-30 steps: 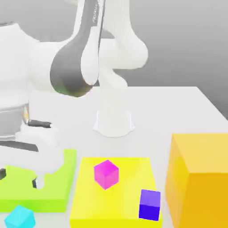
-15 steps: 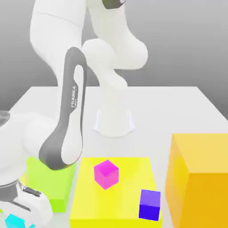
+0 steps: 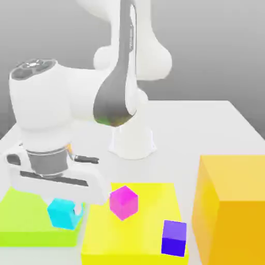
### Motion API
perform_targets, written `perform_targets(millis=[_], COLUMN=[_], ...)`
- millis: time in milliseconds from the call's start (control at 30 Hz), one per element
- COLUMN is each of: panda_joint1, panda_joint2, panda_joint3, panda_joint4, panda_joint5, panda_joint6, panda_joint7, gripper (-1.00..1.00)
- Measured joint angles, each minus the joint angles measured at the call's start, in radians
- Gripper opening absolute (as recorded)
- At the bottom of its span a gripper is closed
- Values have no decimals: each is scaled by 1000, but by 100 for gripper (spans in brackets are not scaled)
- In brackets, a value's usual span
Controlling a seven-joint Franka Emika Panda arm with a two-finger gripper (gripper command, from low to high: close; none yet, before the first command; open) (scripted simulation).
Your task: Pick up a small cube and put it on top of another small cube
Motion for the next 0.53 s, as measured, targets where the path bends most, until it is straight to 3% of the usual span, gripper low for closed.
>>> perform_targets(millis=[233, 400, 433, 533], panda_joint1=[47, 56, 56, 56], panda_joint2=[-254, -166, -142, -142], panda_joint3=[86, 102, 101, 101], panda_joint4=[-169, -230, -236, -236], panda_joint5=[-102, -113, -111, -111], panda_joint6=[-73, 76, 107, 107], panda_joint7=[83, 92, 92, 92], gripper=[-100, -100, 100, 100])
